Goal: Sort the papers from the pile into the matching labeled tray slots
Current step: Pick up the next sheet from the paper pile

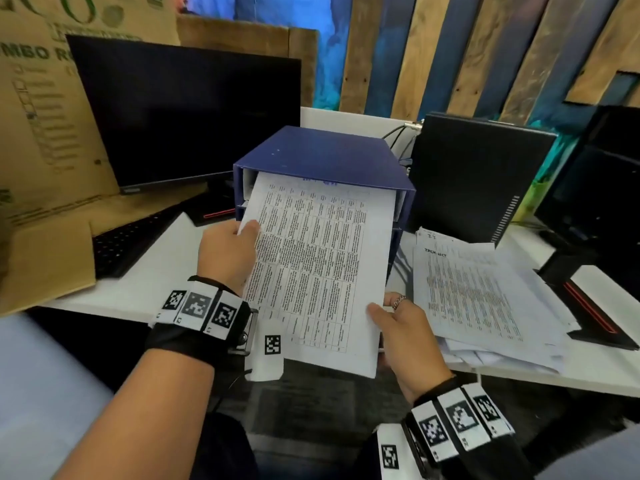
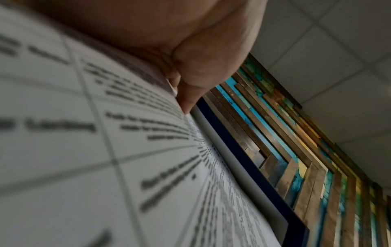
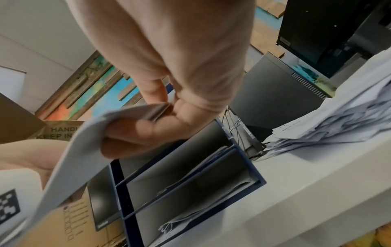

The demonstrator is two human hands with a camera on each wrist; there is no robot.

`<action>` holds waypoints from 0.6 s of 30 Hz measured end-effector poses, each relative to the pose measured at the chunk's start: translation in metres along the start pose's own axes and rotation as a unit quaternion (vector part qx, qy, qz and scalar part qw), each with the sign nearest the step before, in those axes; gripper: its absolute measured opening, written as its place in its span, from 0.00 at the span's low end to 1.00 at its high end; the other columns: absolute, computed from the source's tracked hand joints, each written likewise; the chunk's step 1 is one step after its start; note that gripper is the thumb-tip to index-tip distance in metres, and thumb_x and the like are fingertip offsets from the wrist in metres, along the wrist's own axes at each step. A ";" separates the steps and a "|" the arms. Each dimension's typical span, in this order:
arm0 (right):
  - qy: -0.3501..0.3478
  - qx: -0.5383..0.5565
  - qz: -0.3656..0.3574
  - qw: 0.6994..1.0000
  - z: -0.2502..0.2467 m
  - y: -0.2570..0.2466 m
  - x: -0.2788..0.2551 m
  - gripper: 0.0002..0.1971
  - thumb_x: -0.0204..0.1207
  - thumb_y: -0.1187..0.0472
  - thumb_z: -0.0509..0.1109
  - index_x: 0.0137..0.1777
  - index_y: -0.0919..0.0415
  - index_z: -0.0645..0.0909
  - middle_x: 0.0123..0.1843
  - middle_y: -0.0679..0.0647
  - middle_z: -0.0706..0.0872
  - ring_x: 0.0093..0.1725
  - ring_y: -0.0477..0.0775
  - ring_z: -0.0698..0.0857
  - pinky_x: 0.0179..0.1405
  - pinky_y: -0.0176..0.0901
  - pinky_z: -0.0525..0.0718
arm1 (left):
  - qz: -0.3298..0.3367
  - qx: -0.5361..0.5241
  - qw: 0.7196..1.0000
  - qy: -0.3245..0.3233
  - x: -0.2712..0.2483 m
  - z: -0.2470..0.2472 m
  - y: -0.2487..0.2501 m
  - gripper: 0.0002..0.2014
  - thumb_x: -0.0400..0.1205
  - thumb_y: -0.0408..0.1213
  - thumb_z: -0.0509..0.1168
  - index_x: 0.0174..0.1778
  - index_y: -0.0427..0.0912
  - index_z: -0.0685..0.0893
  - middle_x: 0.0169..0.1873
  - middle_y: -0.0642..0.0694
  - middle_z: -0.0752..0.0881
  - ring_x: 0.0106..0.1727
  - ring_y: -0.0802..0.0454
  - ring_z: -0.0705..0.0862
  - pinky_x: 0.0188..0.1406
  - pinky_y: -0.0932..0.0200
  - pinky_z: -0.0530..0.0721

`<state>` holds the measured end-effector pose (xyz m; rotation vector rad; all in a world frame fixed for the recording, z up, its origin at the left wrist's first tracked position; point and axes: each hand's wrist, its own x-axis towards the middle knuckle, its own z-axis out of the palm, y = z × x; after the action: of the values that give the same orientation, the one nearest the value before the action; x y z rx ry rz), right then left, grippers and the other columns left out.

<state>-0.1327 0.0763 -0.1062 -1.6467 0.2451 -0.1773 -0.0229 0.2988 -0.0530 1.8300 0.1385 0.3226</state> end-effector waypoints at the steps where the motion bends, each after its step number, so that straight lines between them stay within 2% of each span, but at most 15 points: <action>1: 0.002 -0.004 -0.003 1.000 0.002 -0.002 0.001 0.07 0.88 0.63 0.63 0.53 0.58 0.84 0.51 0.53 0.94 0.55 0.57 0.92 0.57 0.64 0.89 | -0.003 0.001 1.000 -0.001 0.003 -0.002 0.000 0.21 0.83 0.51 0.62 0.42 0.35 0.86 0.38 0.38 0.90 0.41 0.37 0.90 0.48 0.35 0.89; 3: 0.011 -0.015 -0.023 1.000 0.007 -0.006 0.004 0.08 0.88 0.63 0.63 0.52 0.56 0.84 0.52 0.53 0.93 0.55 0.57 0.91 0.60 0.64 0.88 | 0.000 -0.009 1.000 0.003 0.008 -0.004 0.001 0.21 0.84 0.51 0.61 0.45 0.33 0.85 0.39 0.37 0.90 0.41 0.36 0.89 0.46 0.40 0.88; 4: 0.017 -0.019 -0.037 0.999 0.009 -0.009 0.006 0.08 0.88 0.63 0.63 0.52 0.56 0.84 0.52 0.54 0.93 0.55 0.57 0.91 0.62 0.63 0.87 | 0.007 -0.020 1.000 0.009 0.008 -0.005 0.002 0.22 0.85 0.50 0.61 0.45 0.31 0.84 0.39 0.35 0.89 0.40 0.36 0.89 0.41 0.44 0.87; 6: 0.039 -0.030 -0.062 0.997 0.011 -0.019 0.013 0.09 0.88 0.63 0.62 0.52 0.54 0.84 0.53 0.52 0.92 0.56 0.54 0.90 0.64 0.61 0.86 | 0.017 -0.040 0.999 0.021 0.007 -0.006 0.005 0.24 0.85 0.51 0.60 0.44 0.27 0.80 0.37 0.31 0.86 0.34 0.39 0.83 0.36 0.50 0.79; 7: 0.054 -0.037 -0.073 0.995 0.011 -0.026 0.019 0.09 0.88 0.63 0.62 0.52 0.54 0.83 0.53 0.52 0.92 0.55 0.53 0.90 0.63 0.60 0.86 | 0.009 -0.049 0.999 0.018 0.006 -0.007 0.004 0.25 0.85 0.52 0.60 0.44 0.27 0.80 0.36 0.32 0.84 0.34 0.43 0.80 0.37 0.51 0.76; 9: 0.082 -0.051 -0.090 0.991 0.010 -0.044 0.032 0.08 0.88 0.62 0.61 0.53 0.56 0.83 0.52 0.53 0.91 0.55 0.54 0.90 0.61 0.60 0.87 | -0.036 -0.080 0.996 -0.024 0.000 -0.013 0.003 0.22 0.84 0.53 0.61 0.48 0.34 0.84 0.38 0.45 0.87 0.40 0.48 0.84 0.43 0.52 0.79; 10: 0.097 -0.062 -0.094 0.989 0.009 -0.053 0.040 0.08 0.88 0.61 0.62 0.52 0.57 0.83 0.52 0.53 0.91 0.53 0.55 0.89 0.60 0.61 0.87 | -0.065 -0.095 0.992 -0.060 -0.004 -0.017 0.002 0.18 0.83 0.51 0.61 0.50 0.39 0.86 0.41 0.47 0.90 0.43 0.47 0.88 0.46 0.51 0.83; 11: 0.115 -0.068 -0.102 0.986 0.009 -0.062 0.047 0.08 0.87 0.61 0.62 0.50 0.58 0.82 0.49 0.53 0.90 0.51 0.54 0.89 0.57 0.60 0.88 | -0.090 -0.105 0.985 -0.100 -0.010 -0.019 0.002 0.14 0.83 0.48 0.61 0.51 0.43 0.86 0.43 0.45 0.92 0.42 0.45 0.89 0.44 0.52 0.85; 13: 0.148 -0.059 -0.114 0.981 0.010 -0.080 0.060 0.12 0.85 0.63 0.63 0.38 0.61 0.78 0.38 0.52 0.84 0.39 0.53 0.84 0.47 0.54 0.86 | -0.101 -0.122 0.975 -0.157 -0.019 -0.019 0.003 0.11 0.85 0.40 0.59 0.55 0.43 0.86 0.38 0.39 0.91 0.29 0.47 0.85 0.27 0.59 0.80; 15: 0.169 -0.017 -0.114 0.979 0.010 -0.093 0.068 0.13 0.82 0.62 0.65 0.35 0.59 0.76 0.34 0.54 0.78 0.33 0.63 0.79 0.39 0.50 0.80 | -0.075 -0.148 0.975 -0.145 -0.019 -0.012 0.006 0.11 0.87 0.33 0.57 0.55 0.40 0.85 0.31 0.39 0.86 0.23 0.53 0.78 0.19 0.64 0.73; 16: 0.174 0.010 -0.105 0.979 0.010 -0.097 0.070 0.12 0.81 0.61 0.67 0.36 0.60 0.77 0.36 0.54 0.82 0.32 0.66 0.83 0.38 0.49 0.82 | -0.058 -0.159 0.977 -0.126 -0.018 -0.008 0.012 0.11 0.88 0.32 0.56 0.54 0.38 0.86 0.29 0.41 0.84 0.22 0.54 0.77 0.18 0.65 0.73; 18: 0.166 0.076 -0.083 0.980 0.011 -0.099 0.065 0.05 0.83 0.63 0.69 0.45 0.61 0.81 0.40 0.56 0.90 0.29 0.58 0.88 0.28 0.44 0.83 | -0.023 -0.171 0.981 -0.084 -0.010 -0.001 0.023 0.11 0.88 0.30 0.56 0.50 0.35 0.86 0.26 0.42 0.83 0.22 0.55 0.78 0.18 0.66 0.74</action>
<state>-0.0614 0.0777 -0.0109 -1.4786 0.3388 -0.5871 -0.0344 0.2905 -0.0318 1.5026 0.0056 0.1478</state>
